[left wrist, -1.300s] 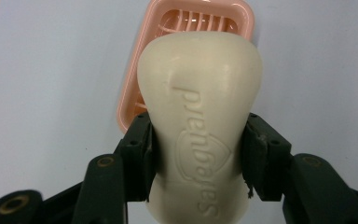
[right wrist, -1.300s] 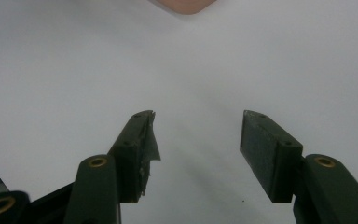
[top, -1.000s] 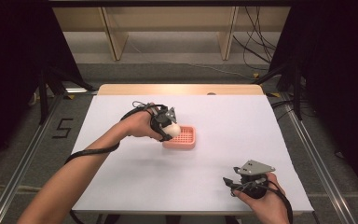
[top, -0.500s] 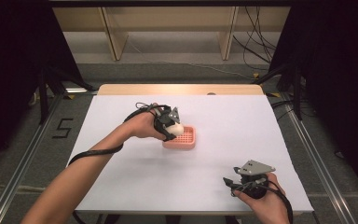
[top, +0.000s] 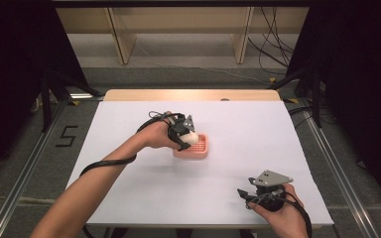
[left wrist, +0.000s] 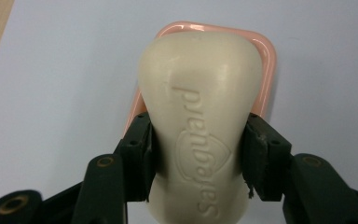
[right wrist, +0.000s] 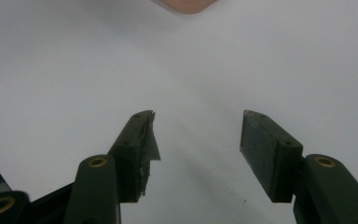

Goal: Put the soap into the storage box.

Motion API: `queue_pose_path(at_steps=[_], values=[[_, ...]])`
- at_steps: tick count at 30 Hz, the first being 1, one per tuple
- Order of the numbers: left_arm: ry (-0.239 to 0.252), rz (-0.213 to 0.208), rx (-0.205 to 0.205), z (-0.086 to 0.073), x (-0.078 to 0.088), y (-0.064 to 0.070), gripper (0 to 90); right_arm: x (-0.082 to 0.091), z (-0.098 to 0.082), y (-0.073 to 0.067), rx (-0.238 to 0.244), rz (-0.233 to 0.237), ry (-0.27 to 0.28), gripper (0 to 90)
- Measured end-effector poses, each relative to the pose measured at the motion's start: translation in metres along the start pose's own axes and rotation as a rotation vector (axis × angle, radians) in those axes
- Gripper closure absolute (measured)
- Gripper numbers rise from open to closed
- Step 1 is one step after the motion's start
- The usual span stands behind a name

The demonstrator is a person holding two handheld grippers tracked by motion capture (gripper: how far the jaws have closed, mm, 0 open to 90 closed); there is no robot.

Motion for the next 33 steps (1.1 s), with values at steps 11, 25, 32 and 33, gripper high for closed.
queue_pose_path(at_steps=[11,25,32,33], values=[[-0.021,0.009,0.000,0.001,-0.010,-0.002,48.7,0.000,0.001,0.002,0.019,-0.012,0.014,45.1],[0.100,0.017,0.095,-0.020,0.022,0.003,40.3,0.000,0.002,0.002,0.030,-0.016,0.017,45.0],[0.153,0.034,0.271,-0.082,0.041,0.023,37.7,-0.002,0.003,0.002,0.033,-0.013,0.020,44.9],[0.147,0.024,0.278,-0.093,0.043,0.027,37.7,-0.002,0.003,0.002,0.033,-0.013,0.020,44.9]])
Point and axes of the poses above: each handheld gripper's, and its own axes: x roughly backward along the jaws, z roughly out of its top, y roughly to its right, the point moved 8 cm from there along -x, roughly forward along the jaws, and after that the axes turned 14 degrees about -y, right-handed, at the moved point
